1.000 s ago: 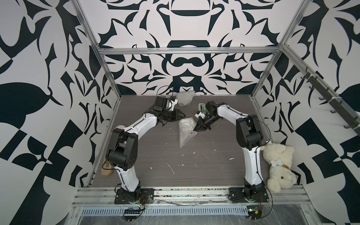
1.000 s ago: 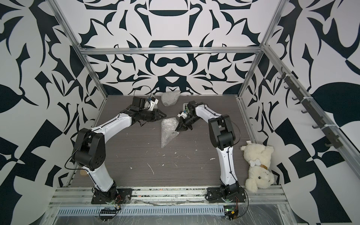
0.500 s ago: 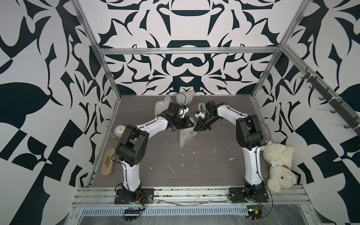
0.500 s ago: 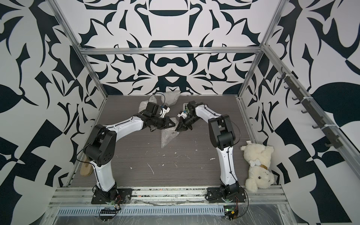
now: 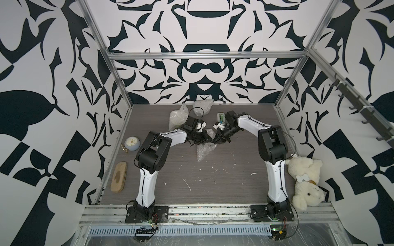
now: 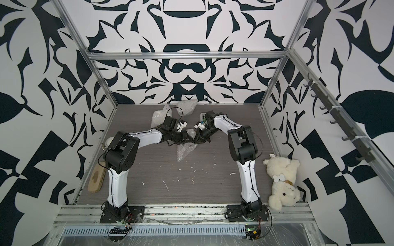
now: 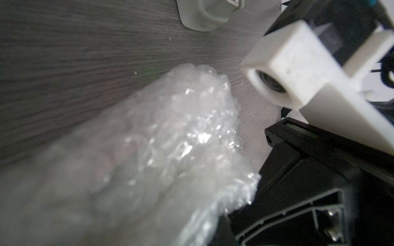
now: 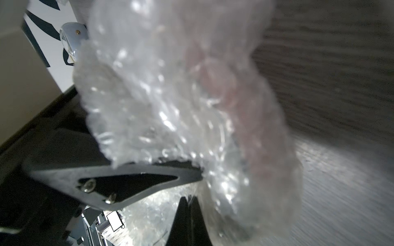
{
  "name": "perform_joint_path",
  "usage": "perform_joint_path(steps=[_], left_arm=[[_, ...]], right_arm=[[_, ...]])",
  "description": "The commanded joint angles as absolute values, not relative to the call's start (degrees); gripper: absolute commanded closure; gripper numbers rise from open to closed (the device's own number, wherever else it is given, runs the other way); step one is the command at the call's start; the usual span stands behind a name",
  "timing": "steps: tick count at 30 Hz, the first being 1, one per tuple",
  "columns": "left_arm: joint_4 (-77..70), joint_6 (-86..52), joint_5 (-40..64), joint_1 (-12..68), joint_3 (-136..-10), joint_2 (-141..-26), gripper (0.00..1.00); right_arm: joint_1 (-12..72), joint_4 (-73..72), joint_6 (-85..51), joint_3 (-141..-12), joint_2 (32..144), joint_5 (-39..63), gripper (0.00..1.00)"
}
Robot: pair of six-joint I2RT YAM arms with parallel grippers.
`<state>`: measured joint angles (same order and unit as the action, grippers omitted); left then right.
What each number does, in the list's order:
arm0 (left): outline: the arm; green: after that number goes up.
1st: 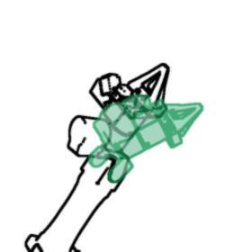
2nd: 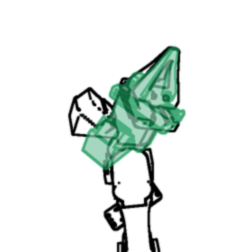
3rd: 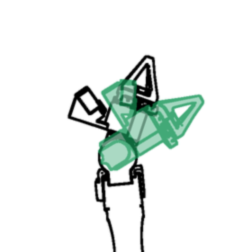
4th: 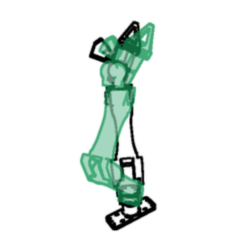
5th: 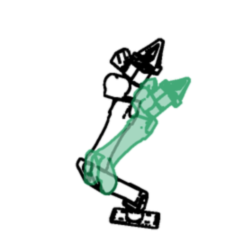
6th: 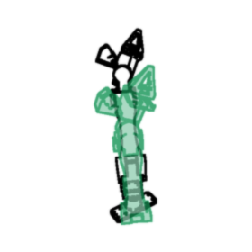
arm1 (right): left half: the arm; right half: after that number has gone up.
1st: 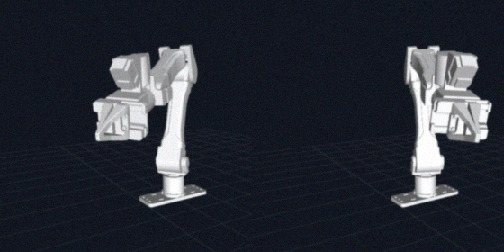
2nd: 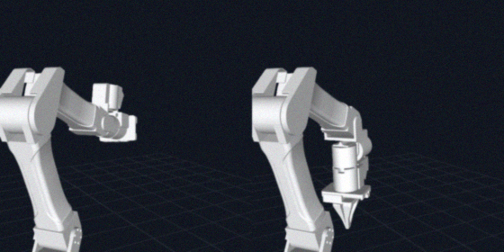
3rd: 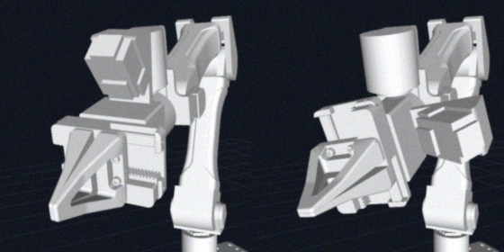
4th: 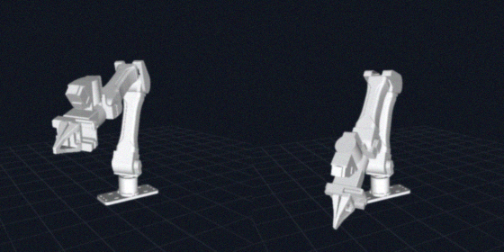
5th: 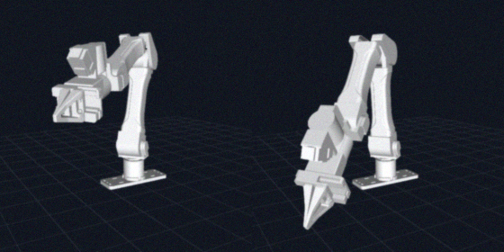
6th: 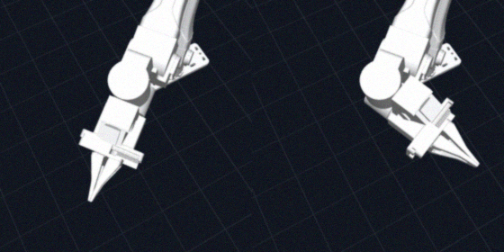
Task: Wrap bowls in bubble wrap
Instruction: Stick the tape on the bubble wrap.
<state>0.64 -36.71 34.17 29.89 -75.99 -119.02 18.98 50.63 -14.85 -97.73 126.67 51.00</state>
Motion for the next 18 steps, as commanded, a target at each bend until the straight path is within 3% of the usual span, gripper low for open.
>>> perform_joint_path(steps=[1, 7, 18], left_arm=[[3.58, -36.48, 30.16, 29.37, -75.5, -121.62, 0.89], [3.43, -36.12, 30.0, 28.41, -73.66, -121.73, 0.89], [4.35, -35.51, 30.41, 28.2, -74.97, -122.26, 0.88]], right_arm=[[18.5, 52.05, -14.2, -97.21, 124.06, 51.48, 1.0], [18.06, 51.44, -14.23, -95.32, 123.01, 52.61, 0.99], [16.79, 50.95, -14.3, -91.32, 119.55, 53.11, 0.79]])
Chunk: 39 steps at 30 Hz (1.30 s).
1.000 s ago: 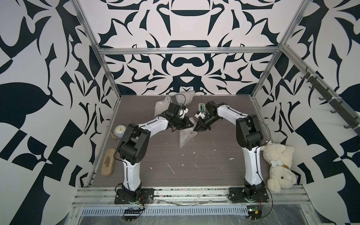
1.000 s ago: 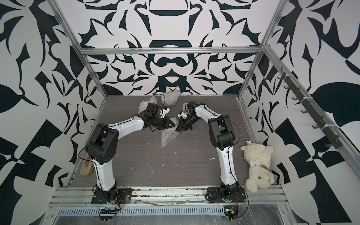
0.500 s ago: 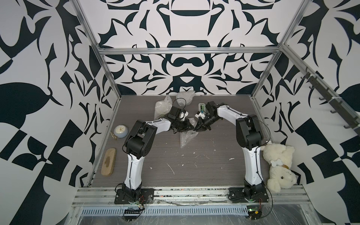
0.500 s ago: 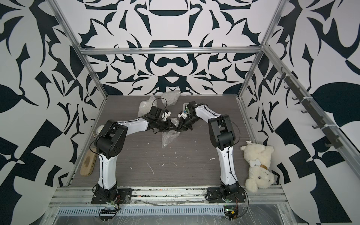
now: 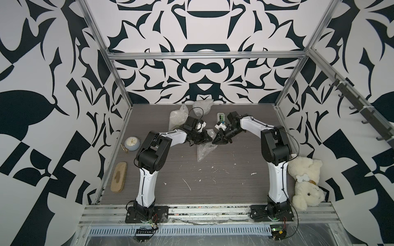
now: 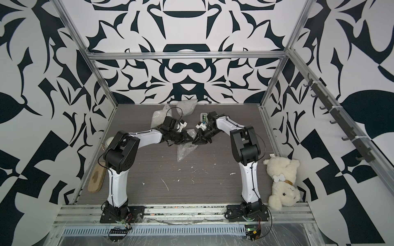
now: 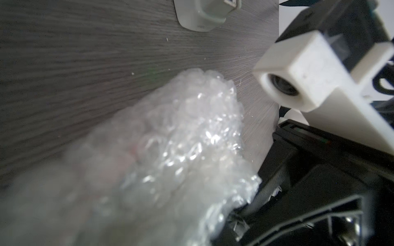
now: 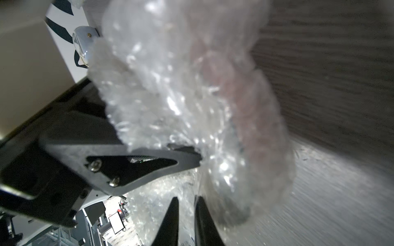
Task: Wrap bowls in bubble wrap
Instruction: Stick the tape on the bubble wrap.
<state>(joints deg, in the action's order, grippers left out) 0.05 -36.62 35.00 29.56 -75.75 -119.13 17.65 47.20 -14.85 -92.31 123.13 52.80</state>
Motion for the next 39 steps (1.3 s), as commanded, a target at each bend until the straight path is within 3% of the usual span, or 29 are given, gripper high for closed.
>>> perform_joint_path(steps=[1, 9, 20, 29, 39], left_arm=[[4.47, -35.51, 30.44, 28.14, -75.06, -122.26, 0.88], [4.92, -35.24, 30.7, 28.19, -75.37, -122.26, 0.87], [5.54, -34.98, 30.68, 28.5, -75.76, -121.56, 0.85], [6.67, -34.8, 30.08, 29.7, -76.75, -121.11, 0.84], [7.65, -34.45, 29.81, 29.77, -77.47, -121.59, 0.82]], right_arm=[[16.79, 51.06, -14.19, -91.13, 119.4, 52.85, 0.78], [16.79, 53.79, -12.93, -91.09, 118.0, 48.89, 0.71], [16.7, 54.59, -14.86, -101.26, 115.92, 41.98, 0.7], [19.43, 49.52, -18.63, -108.66, 123.43, 43.68, 0.86], [20.65, 47.16, -17.78, -102.4, 126.3, 45.97, 0.94]])
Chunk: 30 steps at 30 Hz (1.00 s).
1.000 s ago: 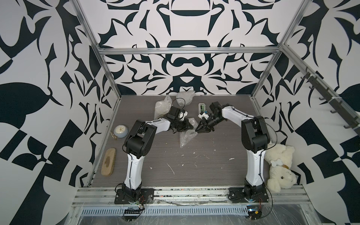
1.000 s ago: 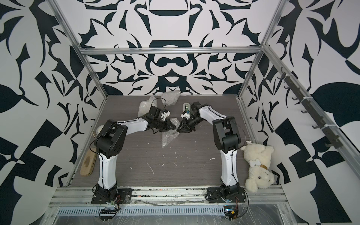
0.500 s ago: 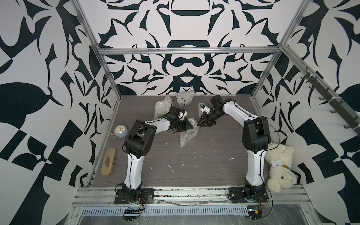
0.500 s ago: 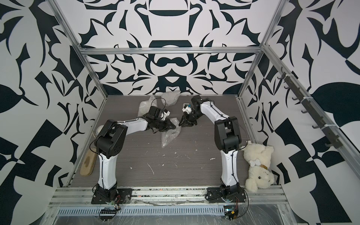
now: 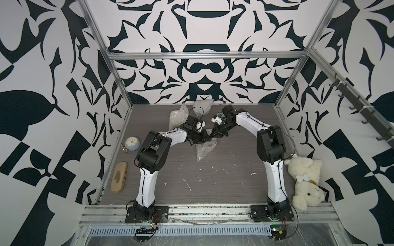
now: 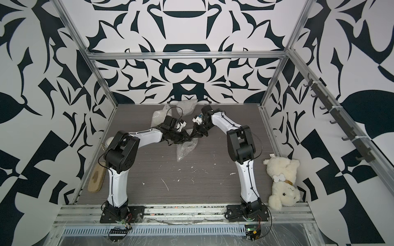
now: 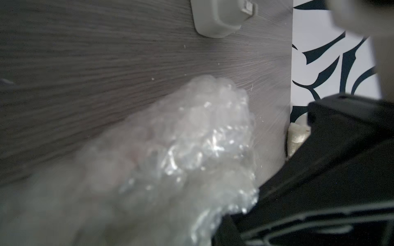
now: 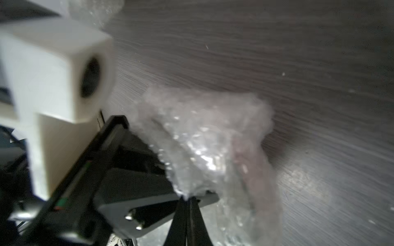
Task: Wrap bowls in bubble wrap
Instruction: Stick the tape on the bubble wrap.
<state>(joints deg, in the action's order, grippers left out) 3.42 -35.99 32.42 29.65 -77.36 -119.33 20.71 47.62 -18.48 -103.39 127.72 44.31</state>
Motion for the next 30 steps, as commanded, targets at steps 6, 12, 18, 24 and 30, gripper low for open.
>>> perform_joint_path(steps=[6, 12, 18, 24, 30], left_arm=[[7.95, -34.39, 29.95, 29.72, -78.18, -122.12, 0.81], [8.09, -34.28, 29.97, 29.71, -78.4, -122.47, 0.81], [7.91, -34.28, 29.99, 29.76, -78.22, -122.48, 0.8], [8.0, -34.2, 29.99, 29.71, -78.27, -121.95, 0.79], [8.13, -34.13, 30.0, 29.75, -78.57, -121.9, 0.79]], right_arm=[[20.67, 47.77, -15.93, -97.77, 123.4, 47.32, 0.96], [20.65, 48.22, -15.08, -95.25, 120.18, 48.75, 0.96], [20.65, 50.99, -12.83, -93.83, 120.15, 46.85, 0.96], [20.65, 53.98, -10.59, -92.75, 120.68, 42.28, 0.96], [20.48, 51.52, -11.89, -92.78, 121.82, 42.42, 0.96]])
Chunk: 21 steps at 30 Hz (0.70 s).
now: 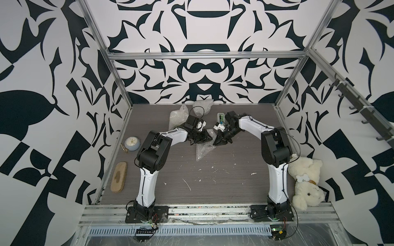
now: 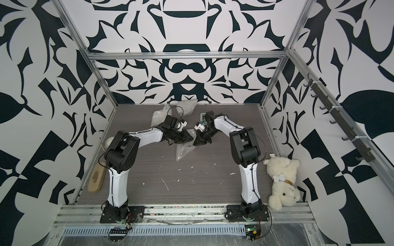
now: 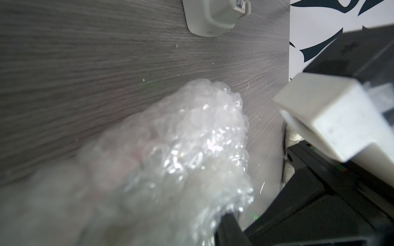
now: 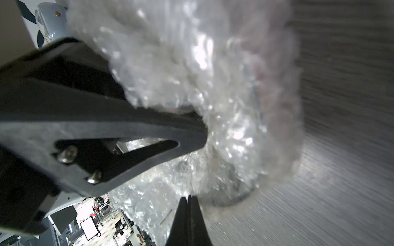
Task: Wrap bowls in bubble wrap
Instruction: Stick the tape on the bubble wrap.
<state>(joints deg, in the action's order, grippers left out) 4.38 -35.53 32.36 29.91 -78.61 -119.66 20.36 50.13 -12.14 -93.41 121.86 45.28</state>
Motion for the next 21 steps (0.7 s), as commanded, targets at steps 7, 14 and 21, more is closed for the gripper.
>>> perform_joint_path(steps=[7, 14, 21], left_arm=[[10.04, -33.17, 29.37, 29.76, -78.89, -119.75, 0.73], [15.25, -30.78, 25.68, 30.32, -81.14, -112.45, 0.47], [17.4, -28.12, 20.89, 30.36, -80.68, -103.82, 0.35]], right_arm=[[20.13, 50.01, -13.05, -94.34, 121.49, 45.16, 0.95], [16.62, 47.97, -13.84, -91.87, 113.72, 46.93, 0.92], [14.06, 40.07, -15.71, -85.26, 106.28, 41.35, 0.91]])
